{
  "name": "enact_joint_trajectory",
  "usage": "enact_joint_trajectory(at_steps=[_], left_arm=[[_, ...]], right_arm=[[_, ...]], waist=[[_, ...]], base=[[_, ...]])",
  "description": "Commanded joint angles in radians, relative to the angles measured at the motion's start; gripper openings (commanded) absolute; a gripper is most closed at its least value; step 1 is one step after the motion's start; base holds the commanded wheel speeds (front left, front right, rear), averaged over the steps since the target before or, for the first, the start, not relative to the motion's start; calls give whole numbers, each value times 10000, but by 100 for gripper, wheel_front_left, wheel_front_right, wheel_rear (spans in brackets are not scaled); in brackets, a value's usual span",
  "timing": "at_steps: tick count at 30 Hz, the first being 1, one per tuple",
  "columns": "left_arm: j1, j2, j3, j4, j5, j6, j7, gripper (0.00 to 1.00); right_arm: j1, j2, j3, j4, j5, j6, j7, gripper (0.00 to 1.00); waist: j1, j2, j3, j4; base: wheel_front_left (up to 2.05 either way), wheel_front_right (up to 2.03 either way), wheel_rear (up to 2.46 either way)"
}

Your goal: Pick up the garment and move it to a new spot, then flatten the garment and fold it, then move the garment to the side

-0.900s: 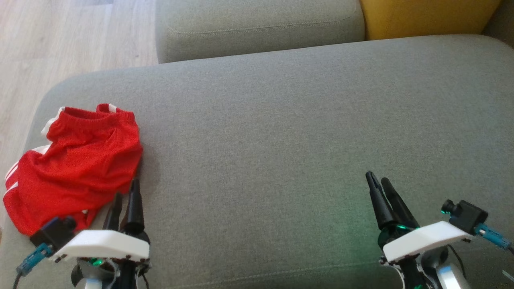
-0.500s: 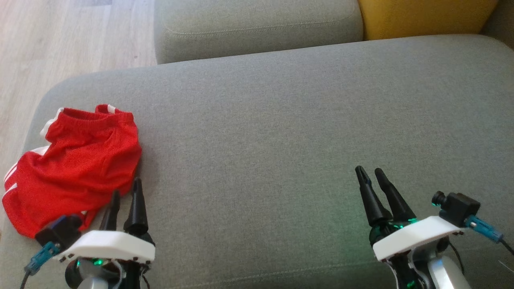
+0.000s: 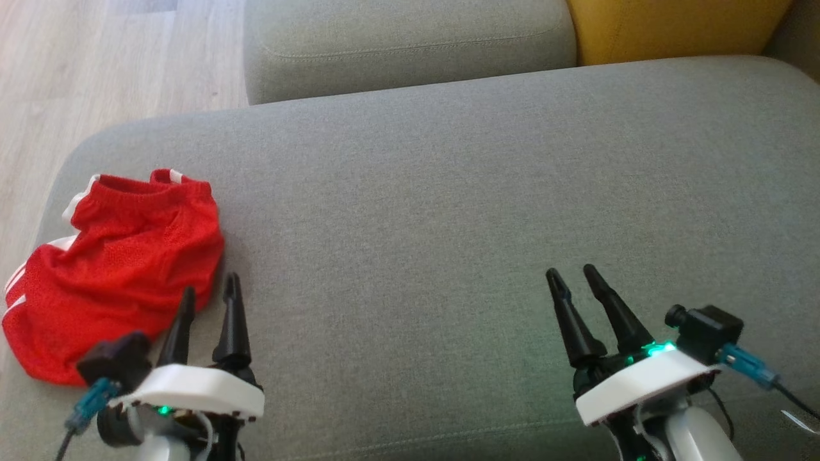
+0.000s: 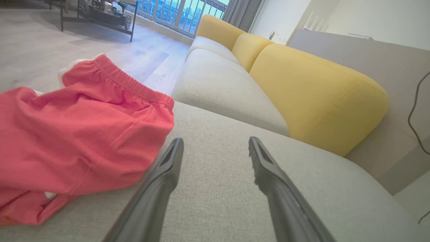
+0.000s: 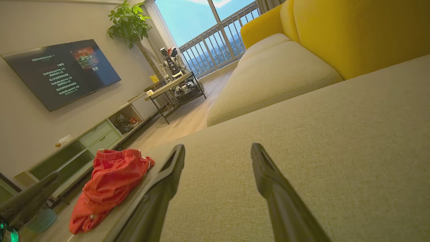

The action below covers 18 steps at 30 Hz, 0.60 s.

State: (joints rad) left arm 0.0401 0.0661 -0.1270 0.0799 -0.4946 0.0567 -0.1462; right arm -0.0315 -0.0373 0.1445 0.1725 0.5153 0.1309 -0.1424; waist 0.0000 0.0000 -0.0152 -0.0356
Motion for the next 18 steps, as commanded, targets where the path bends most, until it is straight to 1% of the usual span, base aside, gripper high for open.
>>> enact_joint_trajectory(at_steps=[1,13,14,18], left_arm=[[-221,192,158,-426,295,80,-135,100],[-162,297,-170,-413,1834,216,-486,100],[-153,303,-218,-452,2057,221,-545,100],[-99,282,-265,-616,2397,152,-662,100]], right_arm=[[-564,-89,254,-435,-281,-1,-167,100],[-618,-103,599,-577,-1858,-1,-520,100],[-616,-105,640,-598,-2118,-1,-579,100],[-605,-110,739,-612,-2629,-1,-698,100]], waist=[[0,0,-3,-3],[0,0,-83,-61],[0,0,-107,-73],[0,0,-155,-98]], base=[[0,0,0],[0,0,0],[0,0,0],[0,0,0]])
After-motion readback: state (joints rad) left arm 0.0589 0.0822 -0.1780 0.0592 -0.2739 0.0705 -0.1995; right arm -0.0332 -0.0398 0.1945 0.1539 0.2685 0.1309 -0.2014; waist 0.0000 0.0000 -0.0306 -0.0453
